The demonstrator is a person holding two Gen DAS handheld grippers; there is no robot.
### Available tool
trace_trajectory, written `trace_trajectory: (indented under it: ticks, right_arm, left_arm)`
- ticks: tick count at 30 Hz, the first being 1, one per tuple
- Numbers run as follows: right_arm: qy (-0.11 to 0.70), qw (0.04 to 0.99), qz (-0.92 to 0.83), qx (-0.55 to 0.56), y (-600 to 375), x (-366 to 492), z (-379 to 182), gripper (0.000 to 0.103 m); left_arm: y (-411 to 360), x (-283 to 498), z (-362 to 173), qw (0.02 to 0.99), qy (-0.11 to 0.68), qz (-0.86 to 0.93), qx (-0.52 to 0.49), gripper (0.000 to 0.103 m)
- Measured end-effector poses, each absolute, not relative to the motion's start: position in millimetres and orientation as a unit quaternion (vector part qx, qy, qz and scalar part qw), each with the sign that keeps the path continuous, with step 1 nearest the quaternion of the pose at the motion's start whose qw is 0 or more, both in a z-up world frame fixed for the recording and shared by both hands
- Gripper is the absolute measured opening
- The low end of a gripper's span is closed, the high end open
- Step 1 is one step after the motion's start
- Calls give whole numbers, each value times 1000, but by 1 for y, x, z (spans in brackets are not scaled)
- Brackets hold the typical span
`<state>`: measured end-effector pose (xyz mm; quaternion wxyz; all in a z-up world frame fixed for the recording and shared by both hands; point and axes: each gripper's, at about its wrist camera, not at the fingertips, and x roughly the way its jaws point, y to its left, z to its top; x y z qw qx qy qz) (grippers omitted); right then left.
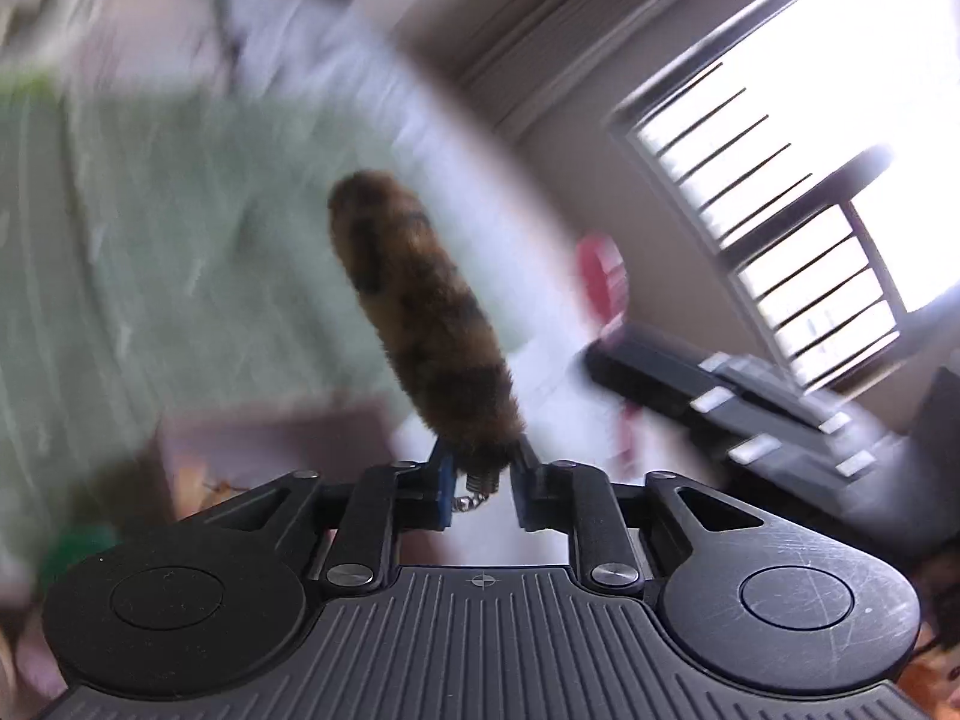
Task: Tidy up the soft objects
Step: 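Carry the fur tail and pink comb over the pink box and open both grippers, then grasp the lavender fuzzy scrunchie beside the jars with the left gripper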
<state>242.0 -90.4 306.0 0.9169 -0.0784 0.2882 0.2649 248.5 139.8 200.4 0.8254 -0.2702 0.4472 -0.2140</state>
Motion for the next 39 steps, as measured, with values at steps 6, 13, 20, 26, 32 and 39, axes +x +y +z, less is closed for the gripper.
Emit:
trace_trajectory:
  ticks: [6,13,20,26,32,39]
  right_arm:
    - [461,847,264,-32,-92,286,211,40]
    - [461,850,251,-47,-80,285,204,41]
    - [449,837,307,-67,-32,250,221,49]
    - [474,806,346,-78,12,214,220,53]
    - [512,747,389,-170,69,179,177,58]
    - [510,718,402,-251,126,161,136,58]
  left_arm:
    - [177,245,152,812,518,-157,-216,22]
    - [250,239,196,856,494,-113,-108,22]
    - [289,240,153,796,594,-113,34,22]
    - [322,234,124,794,601,-87,-7,24]
    - [351,186,155,856,500,-76,-109,24]
    - [357,109,170,874,447,-113,-153,24]
